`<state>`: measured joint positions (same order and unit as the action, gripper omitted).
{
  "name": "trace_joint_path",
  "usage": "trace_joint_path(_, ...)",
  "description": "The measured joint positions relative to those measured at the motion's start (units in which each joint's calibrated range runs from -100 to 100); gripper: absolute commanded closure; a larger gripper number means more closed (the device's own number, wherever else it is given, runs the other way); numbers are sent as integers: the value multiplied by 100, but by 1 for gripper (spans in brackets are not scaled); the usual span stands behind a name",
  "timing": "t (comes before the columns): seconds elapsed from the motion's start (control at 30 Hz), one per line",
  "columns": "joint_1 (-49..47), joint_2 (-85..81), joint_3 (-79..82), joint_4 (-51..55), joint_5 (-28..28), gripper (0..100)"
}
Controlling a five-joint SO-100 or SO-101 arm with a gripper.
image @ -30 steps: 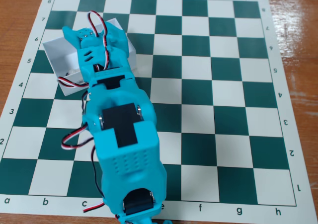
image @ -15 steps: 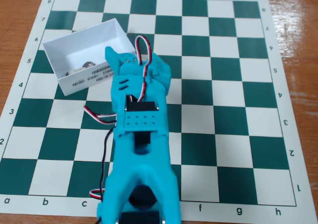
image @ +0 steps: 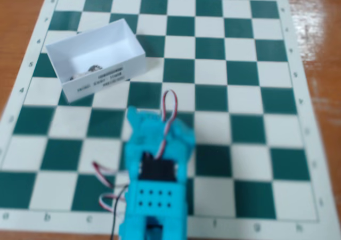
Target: Grab the toy horse and put it in the box.
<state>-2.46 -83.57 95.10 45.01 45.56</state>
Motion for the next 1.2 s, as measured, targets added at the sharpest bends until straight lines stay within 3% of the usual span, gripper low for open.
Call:
trace_joint_path(0.33, 82, -1447, 453, 1821, 0, 65)
trace_joint_path(0.6, 82, -1557, 453, 2863, 0, 65)
trace_joint_path(1.2, 82, -1557, 453, 3012, 10, 65)
